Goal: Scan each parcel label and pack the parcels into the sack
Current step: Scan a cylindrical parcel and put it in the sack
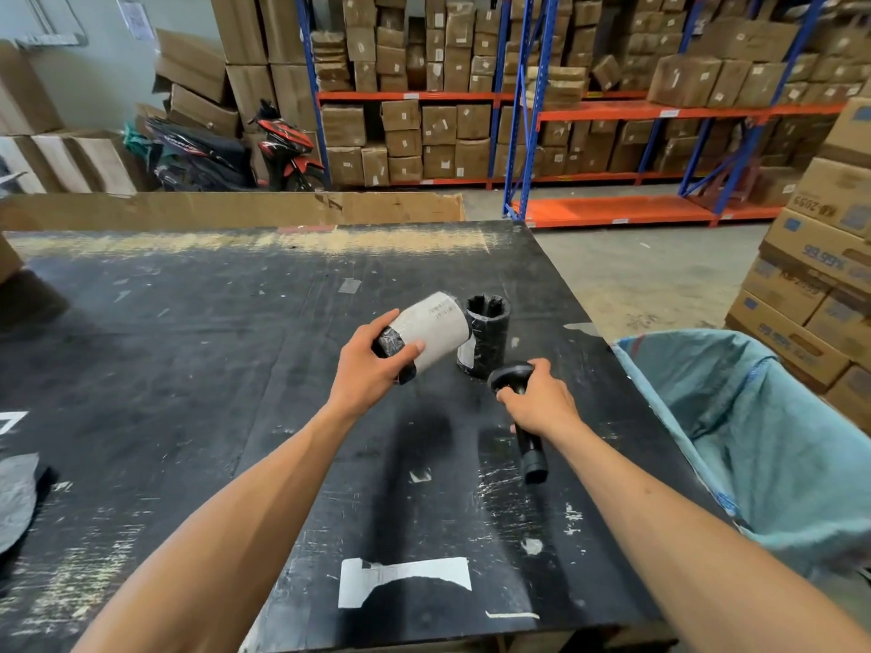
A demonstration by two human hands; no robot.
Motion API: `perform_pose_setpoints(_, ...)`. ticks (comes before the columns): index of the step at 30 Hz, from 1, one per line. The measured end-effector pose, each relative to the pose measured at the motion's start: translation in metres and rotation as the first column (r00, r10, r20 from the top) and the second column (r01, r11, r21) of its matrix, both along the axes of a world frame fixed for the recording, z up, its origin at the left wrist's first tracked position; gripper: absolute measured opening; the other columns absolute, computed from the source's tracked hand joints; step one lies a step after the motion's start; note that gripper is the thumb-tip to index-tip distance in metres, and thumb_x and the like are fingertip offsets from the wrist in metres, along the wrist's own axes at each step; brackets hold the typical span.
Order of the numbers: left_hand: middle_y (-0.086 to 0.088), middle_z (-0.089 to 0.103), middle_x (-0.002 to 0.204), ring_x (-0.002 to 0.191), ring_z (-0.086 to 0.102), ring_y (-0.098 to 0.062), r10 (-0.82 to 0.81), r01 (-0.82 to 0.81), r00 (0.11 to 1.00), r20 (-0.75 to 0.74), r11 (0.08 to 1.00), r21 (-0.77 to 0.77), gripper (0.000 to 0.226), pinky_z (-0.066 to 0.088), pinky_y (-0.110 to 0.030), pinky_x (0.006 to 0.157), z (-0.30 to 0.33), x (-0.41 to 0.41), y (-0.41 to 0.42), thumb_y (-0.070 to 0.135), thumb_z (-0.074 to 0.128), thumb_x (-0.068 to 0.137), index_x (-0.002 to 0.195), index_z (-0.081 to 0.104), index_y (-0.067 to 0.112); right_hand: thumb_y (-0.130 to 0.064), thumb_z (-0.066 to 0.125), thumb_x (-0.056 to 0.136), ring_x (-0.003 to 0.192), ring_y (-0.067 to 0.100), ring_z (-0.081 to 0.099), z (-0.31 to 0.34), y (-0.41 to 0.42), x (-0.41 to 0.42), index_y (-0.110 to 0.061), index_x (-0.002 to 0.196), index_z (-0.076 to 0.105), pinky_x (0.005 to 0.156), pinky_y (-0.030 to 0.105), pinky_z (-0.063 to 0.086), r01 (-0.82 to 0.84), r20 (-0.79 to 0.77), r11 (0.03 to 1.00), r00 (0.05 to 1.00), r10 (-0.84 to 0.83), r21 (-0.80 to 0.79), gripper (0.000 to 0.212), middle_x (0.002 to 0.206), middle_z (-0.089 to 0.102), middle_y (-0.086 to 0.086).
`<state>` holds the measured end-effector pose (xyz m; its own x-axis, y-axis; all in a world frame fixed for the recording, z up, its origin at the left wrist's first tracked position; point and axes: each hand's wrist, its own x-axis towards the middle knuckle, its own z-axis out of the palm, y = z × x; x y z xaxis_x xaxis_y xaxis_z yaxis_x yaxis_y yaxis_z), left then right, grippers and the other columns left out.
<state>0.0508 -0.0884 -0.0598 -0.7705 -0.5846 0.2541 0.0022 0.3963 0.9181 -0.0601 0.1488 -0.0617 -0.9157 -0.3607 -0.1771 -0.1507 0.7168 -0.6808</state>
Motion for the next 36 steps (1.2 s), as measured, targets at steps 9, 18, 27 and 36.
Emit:
perform_pose_setpoints(9,0.013,0.065,0.130,0.112,0.063,0.002,-0.064,0.067,0.996,-0.054,0.996,0.057,0.069,0.056,-0.030,0.098,0.008,-0.021,0.047,0.047,0.087,0.079,0.140,0.061,0.030,-0.040,0.069,0.096,0.130,0.041,0.057,-0.027,0.017,0.002,-0.016,0.154,0.035,0.100,0.044,0.049,0.007,0.047,0.972,0.999,-0.018,0.237,0.071,0.143,0.058,0.018)
perform_pose_setpoints(18,0.011,0.066,0.131,0.114,0.064,0.001,-0.070,0.080,0.993,-0.098,0.991,0.108,0.067,0.055,-0.038,0.102,0.014,-0.063,0.099,0.042,0.087,0.081,0.141,0.061,0.028,-0.059,0.064,0.091,0.143,0.037,0.049,-0.003,0.036,-0.020,-0.024,0.166,0.017,0.113,0.048,0.043,-0.025,0.048,0.994,0.999,0.019,0.109,0.095,0.157,0.048,0.016)
perform_pose_setpoints(27,0.011,0.055,0.133,0.117,0.054,0.013,-0.169,0.175,0.977,-0.126,0.984,0.034,0.078,0.046,-0.018,0.103,0.020,-0.144,0.204,0.038,0.088,0.079,0.146,0.051,0.031,-0.073,0.063,0.071,0.120,0.025,0.068,0.046,0.084,-0.092,-0.032,0.159,0.034,0.106,0.051,0.054,0.264,0.170,0.731,0.964,-0.203,-0.629,0.102,0.133,0.065,-0.002)
perform_pose_setpoints(36,0.009,0.059,0.134,0.118,0.062,-0.008,-0.469,0.469,0.881,0.064,0.883,0.025,0.075,0.053,-0.036,0.101,-0.022,-0.241,0.309,0.023,0.081,0.081,0.147,0.046,0.033,-0.058,0.070,0.093,0.144,0.027,0.049,0.011,0.207,-0.208,-0.047,0.165,0.018,0.108,0.038,0.038,0.295,-0.020,0.808,0.935,-0.354,-0.510,0.089,0.163,0.045,-0.004)
